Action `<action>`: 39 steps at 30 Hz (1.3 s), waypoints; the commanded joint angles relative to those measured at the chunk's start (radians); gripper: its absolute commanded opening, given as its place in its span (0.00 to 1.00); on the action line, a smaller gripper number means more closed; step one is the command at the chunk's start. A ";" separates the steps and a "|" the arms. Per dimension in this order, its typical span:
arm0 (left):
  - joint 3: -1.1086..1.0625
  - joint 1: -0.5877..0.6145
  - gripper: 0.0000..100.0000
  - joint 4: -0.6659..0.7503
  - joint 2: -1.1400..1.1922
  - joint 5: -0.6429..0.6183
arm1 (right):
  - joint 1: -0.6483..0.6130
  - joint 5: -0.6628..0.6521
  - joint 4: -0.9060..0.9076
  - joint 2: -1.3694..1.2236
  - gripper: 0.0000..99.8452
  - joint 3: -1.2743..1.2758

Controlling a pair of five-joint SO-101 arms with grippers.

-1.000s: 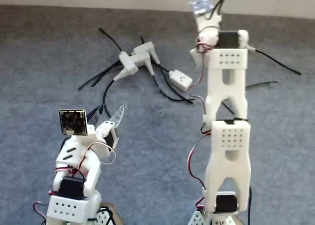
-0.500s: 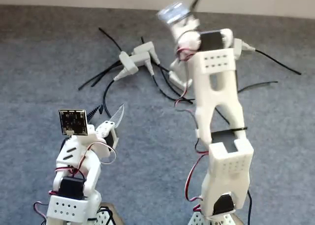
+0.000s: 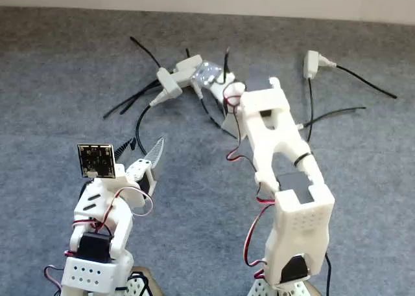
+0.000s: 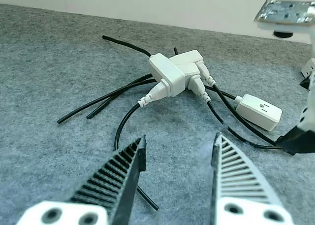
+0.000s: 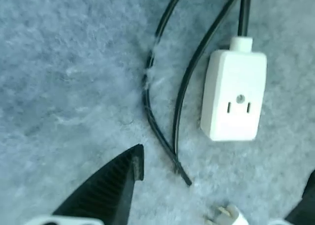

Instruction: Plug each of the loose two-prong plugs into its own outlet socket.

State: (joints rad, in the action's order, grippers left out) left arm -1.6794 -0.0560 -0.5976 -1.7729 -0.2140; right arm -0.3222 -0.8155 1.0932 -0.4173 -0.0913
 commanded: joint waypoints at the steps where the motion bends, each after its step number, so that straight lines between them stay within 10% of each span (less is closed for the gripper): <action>1: -0.016 0.010 0.23 -0.002 -0.002 0.006 | 0.004 -0.032 -0.185 0.064 0.46 0.071; 12: -0.016 0.007 0.23 -0.002 -0.002 0.006 | 0.056 -0.032 -0.674 0.064 0.46 0.325; 26: -0.016 0.007 0.23 -0.002 -0.002 0.006 | 0.053 0.023 -0.702 0.065 0.37 0.364; 31: -0.016 0.007 0.23 -0.002 -0.002 0.006 | 0.051 0.025 -0.682 0.064 0.09 0.371; 39: -0.016 0.007 0.23 -0.002 -0.002 0.006 | -0.093 0.023 -0.127 0.131 0.06 0.248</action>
State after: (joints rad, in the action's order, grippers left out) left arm -1.6794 -0.0560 -0.5976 -1.7729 -0.2140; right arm -0.3299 -0.7956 0.7327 -0.3345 0.2110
